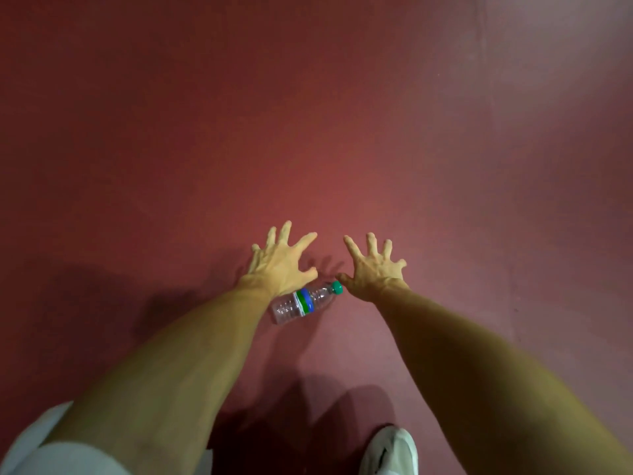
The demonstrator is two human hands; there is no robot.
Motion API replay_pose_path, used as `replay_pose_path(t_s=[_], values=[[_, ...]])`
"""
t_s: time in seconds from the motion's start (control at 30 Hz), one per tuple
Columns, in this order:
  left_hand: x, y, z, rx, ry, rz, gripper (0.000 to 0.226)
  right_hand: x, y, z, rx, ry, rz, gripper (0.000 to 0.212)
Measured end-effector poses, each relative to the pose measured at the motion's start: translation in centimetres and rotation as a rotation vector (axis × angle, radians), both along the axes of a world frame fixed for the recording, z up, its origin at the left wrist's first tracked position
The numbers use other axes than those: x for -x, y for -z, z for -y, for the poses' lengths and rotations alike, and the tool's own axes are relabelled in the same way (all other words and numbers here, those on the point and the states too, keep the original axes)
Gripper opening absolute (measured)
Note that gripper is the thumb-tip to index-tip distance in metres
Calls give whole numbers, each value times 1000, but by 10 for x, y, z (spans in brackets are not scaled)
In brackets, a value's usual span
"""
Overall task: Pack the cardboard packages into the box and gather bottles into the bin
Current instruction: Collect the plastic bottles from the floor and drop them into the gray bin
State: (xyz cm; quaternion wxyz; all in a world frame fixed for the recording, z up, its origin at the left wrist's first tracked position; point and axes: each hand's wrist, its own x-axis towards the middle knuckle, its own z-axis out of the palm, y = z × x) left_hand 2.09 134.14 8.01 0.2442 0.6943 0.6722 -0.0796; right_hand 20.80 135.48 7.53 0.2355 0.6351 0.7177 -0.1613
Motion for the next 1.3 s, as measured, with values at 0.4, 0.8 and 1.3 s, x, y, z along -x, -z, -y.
replay_pose_path(t_s=[0.4,0.8,1.3], values=[[-3,118,26,217,123,-35,94,-13,93,32,164,-9,49,82],[-3,108,26,118,188,-95,79,-29,74,28,149,-45,94,88],[46,-295,23,-74,52,27,81,36,-310,12,12,-231,-67,105]])
